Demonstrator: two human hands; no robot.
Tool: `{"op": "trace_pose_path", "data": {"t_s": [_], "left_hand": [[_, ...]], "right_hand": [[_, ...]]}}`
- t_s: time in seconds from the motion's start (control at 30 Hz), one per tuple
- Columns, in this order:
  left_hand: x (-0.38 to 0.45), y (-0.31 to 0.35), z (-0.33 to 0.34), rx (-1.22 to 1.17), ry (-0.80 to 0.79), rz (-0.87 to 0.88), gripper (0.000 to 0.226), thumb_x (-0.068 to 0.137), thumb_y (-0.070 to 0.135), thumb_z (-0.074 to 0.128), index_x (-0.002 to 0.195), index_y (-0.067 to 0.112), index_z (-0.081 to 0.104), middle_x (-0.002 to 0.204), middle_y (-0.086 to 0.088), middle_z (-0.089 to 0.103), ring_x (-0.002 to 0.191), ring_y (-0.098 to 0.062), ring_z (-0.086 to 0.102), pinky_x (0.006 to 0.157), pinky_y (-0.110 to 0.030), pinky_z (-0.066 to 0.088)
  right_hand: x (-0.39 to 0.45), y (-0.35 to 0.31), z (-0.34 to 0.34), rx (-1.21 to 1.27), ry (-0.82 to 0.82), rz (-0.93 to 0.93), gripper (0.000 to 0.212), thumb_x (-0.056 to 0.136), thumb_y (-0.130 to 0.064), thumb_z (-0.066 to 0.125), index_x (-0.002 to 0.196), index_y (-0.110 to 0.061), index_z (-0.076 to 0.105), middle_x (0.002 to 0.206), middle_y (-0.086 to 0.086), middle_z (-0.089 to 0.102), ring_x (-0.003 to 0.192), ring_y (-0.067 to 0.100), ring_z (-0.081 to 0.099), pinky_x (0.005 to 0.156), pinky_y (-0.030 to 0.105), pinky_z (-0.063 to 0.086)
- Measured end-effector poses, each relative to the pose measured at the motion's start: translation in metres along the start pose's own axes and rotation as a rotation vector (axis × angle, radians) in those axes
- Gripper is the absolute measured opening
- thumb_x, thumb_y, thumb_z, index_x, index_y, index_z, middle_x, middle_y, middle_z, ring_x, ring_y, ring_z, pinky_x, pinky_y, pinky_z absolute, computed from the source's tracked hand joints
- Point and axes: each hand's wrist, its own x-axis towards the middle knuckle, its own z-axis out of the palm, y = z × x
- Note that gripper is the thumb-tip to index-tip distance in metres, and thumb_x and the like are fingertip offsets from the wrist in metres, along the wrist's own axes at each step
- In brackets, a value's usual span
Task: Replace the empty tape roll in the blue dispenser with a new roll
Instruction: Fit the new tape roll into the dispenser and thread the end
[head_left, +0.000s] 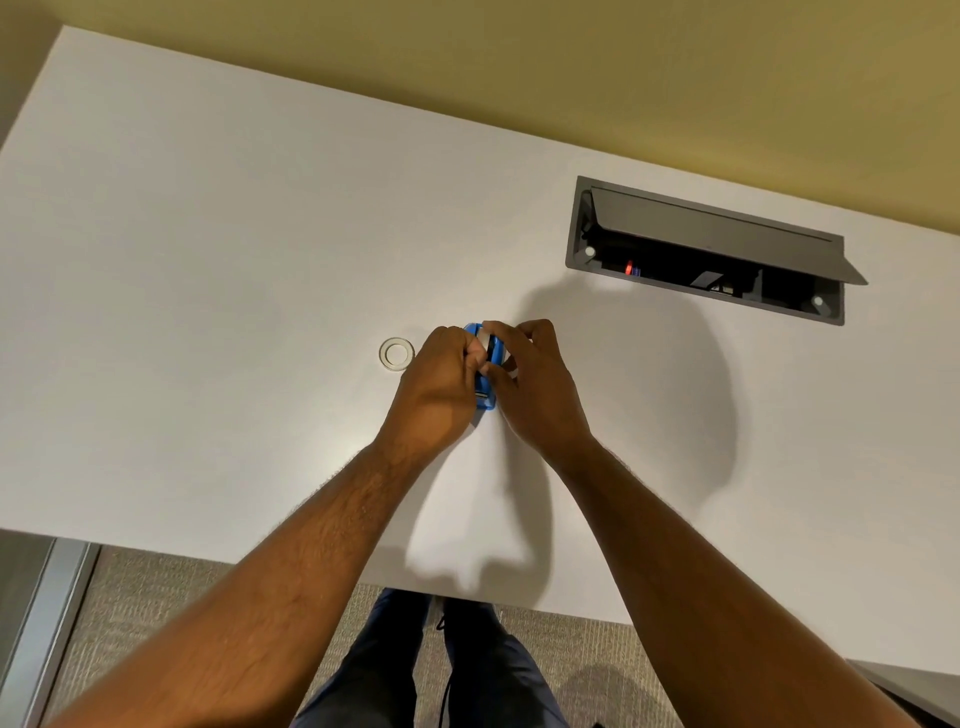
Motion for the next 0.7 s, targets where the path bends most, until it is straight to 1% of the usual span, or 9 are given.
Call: {"op": "trace_pose_path", "data": {"t_s": [0.1, 0.2, 0.27, 0.33, 0.43, 0.5, 0.53, 0.6, 0.7], "left_hand": [[-0.008, -0.004, 0.004, 0.004, 0.035, -0.038, 0.037, 0.072, 0.048, 0.036, 0.088, 0.023, 0.058, 0.084, 0.015, 0.057, 0.080, 0.006, 0.055, 0.063, -0.008, 0.043], [-0.014, -0.006, 0.008, -0.005, 0.070, -0.051, 0.031, 0.074, 0.042, 0.036, 0.087, 0.023, 0.056, 0.085, 0.015, 0.056, 0.081, 0.001, 0.055, 0.061, -0.012, 0.043], [-0.018, -0.007, 0.009, -0.022, 0.091, -0.041, 0.031, 0.072, 0.038, 0.034, 0.084, 0.020, 0.055, 0.085, 0.013, 0.056, 0.079, 0.003, 0.055, 0.062, -0.014, 0.044], [-0.022, -0.009, 0.010, 0.008, 0.099, -0.032, 0.021, 0.076, 0.029, 0.037, 0.086, 0.021, 0.053, 0.090, 0.011, 0.056, 0.083, -0.004, 0.055, 0.066, -0.021, 0.046], [-0.029, -0.014, 0.011, 0.045, 0.123, 0.012, 0.017, 0.081, 0.018, 0.041, 0.090, 0.022, 0.054, 0.095, 0.007, 0.056, 0.085, -0.010, 0.054, 0.069, -0.025, 0.045], [-0.032, -0.015, 0.013, 0.085, 0.145, 0.058, 0.015, 0.086, 0.016, 0.043, 0.094, 0.019, 0.056, 0.097, 0.003, 0.057, 0.082, -0.012, 0.055, 0.070, -0.026, 0.046], [-0.034, -0.015, 0.014, 0.100, 0.154, 0.077, 0.015, 0.087, 0.015, 0.044, 0.095, 0.017, 0.056, 0.097, 0.001, 0.057, 0.082, -0.015, 0.056, 0.069, -0.026, 0.046], [-0.035, -0.015, 0.014, 0.104, 0.173, 0.092, 0.014, 0.088, 0.013, 0.045, 0.096, 0.016, 0.056, 0.097, 0.000, 0.057, 0.082, -0.015, 0.056, 0.068, -0.023, 0.045], [-0.032, -0.012, 0.013, 0.087, 0.204, 0.086, 0.011, 0.092, 0.011, 0.050, 0.097, 0.020, 0.054, 0.098, 0.002, 0.056, 0.085, -0.009, 0.055, 0.065, -0.014, 0.042]], "right_hand": [[0.000, 0.001, 0.001, -0.016, -0.002, -0.005, 0.036, 0.095, -0.030, 0.063, 0.128, -0.038, 0.050, 0.115, -0.011, 0.039, 0.082, 0.005, 0.056, 0.064, 0.001, 0.034], [-0.003, 0.002, 0.001, -0.017, -0.016, -0.004, 0.042, 0.094, -0.028, 0.062, 0.133, -0.037, 0.048, 0.121, -0.006, 0.043, 0.082, 0.004, 0.055, 0.065, 0.002, 0.035], [-0.008, 0.000, 0.000, 0.019, -0.015, 0.035, 0.046, 0.095, -0.024, 0.060, 0.138, -0.036, 0.047, 0.120, -0.009, 0.042, 0.080, 0.000, 0.055, 0.065, 0.003, 0.038], [-0.014, -0.003, -0.001, 0.050, 0.018, 0.082, 0.045, 0.097, -0.019, 0.057, 0.138, -0.034, 0.049, 0.117, -0.011, 0.043, 0.082, -0.004, 0.055, 0.066, 0.006, 0.043], [-0.025, -0.010, -0.002, 0.163, 0.152, 0.219, 0.025, 0.096, -0.016, 0.055, 0.117, -0.029, 0.062, 0.108, -0.010, 0.055, 0.083, 0.000, 0.059, 0.067, 0.009, 0.043], [-0.031, -0.018, -0.002, 0.304, 0.216, 0.388, 0.012, 0.095, -0.020, 0.055, 0.095, -0.026, 0.065, 0.094, -0.008, 0.067, 0.077, 0.008, 0.066, 0.066, 0.020, 0.051], [-0.033, -0.021, -0.002, 0.391, 0.222, 0.469, 0.012, 0.095, -0.021, 0.055, 0.089, -0.024, 0.066, 0.085, -0.005, 0.070, 0.073, 0.012, 0.068, 0.065, 0.027, 0.056], [-0.036, -0.026, -0.002, 0.537, 0.209, 0.566, 0.013, 0.093, -0.021, 0.057, 0.087, -0.021, 0.068, 0.077, -0.003, 0.072, 0.066, 0.012, 0.070, 0.062, 0.029, 0.060], [-0.036, -0.031, -0.003, 0.594, 0.200, 0.582, 0.012, 0.095, -0.019, 0.058, 0.090, -0.018, 0.070, 0.076, -0.001, 0.072, 0.064, 0.011, 0.070, 0.060, 0.025, 0.059]]}}
